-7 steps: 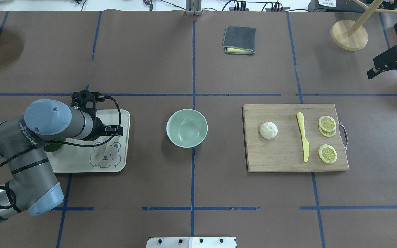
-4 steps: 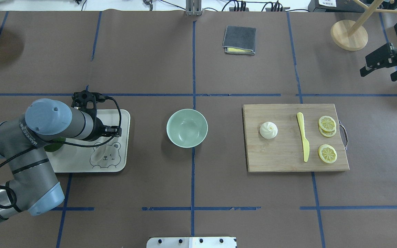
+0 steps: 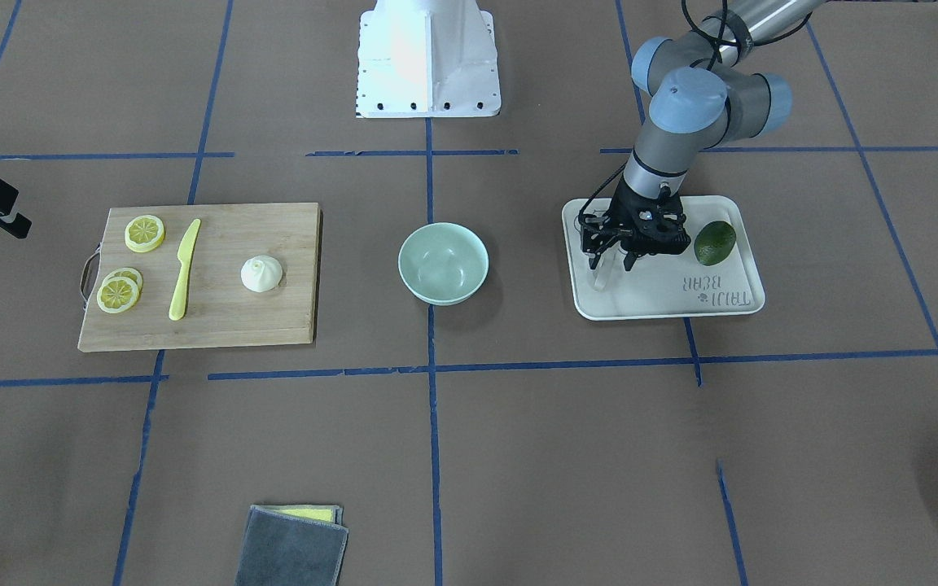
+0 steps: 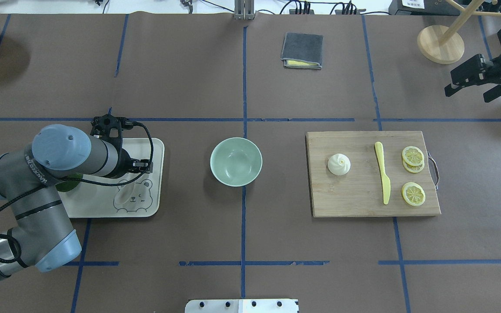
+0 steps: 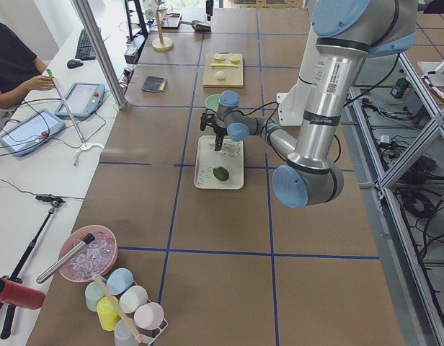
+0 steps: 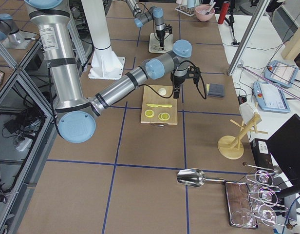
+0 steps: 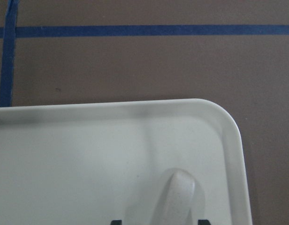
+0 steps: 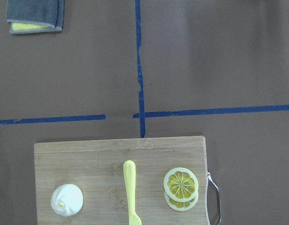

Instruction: Put spoon and bun in bowl

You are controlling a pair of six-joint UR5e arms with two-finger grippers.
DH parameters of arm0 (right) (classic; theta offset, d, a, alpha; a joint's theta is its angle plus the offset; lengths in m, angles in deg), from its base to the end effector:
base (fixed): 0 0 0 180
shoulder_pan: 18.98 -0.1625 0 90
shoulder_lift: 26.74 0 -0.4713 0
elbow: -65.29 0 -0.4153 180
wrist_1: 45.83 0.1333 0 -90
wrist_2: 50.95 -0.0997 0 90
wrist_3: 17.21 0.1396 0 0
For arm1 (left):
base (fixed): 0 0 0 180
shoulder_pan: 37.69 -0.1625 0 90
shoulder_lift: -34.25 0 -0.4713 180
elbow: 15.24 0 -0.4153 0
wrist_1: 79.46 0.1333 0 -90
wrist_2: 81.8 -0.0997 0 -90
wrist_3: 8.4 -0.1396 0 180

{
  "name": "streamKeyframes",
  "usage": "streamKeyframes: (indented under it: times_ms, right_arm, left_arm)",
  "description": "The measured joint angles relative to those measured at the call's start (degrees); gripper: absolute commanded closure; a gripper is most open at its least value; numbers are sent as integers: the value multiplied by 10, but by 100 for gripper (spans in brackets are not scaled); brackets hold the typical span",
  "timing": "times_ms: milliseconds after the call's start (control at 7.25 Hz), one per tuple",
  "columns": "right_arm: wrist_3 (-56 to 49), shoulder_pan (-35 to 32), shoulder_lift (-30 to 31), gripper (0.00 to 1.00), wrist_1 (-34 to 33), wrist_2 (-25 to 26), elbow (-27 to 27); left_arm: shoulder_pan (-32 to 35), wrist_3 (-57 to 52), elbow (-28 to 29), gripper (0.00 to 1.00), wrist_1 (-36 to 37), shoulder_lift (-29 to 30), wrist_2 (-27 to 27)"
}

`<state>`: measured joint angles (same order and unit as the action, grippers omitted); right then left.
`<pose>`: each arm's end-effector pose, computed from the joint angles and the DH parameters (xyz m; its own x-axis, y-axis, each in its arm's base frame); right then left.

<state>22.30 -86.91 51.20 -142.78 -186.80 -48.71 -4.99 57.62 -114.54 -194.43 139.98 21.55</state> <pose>-0.1829 -0.5394 0.4154 0.6057 0.0636 0.7932 -0.0740 0.9970 -0.0235 0.5111 -0.4482 0.4514 0.6474 0.0543 -0.7602 0.1244 0.9765 0.1757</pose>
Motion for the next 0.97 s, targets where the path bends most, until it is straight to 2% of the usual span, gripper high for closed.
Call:
streamKeyframes:
  times_ms: [552,690,966]
  right_arm:
    - [37,50,-12,0,0,36,-5]
    - [40,57,-13,0,0,38,-6]
    - [64,78,-26,0,0,51,-6]
  left_arm:
    - [-4,0,-2,38,2,0,0]
    - [-8,0,-1,42,3,0,-1]
    - [-14,0,-2,69,4,0,-1]
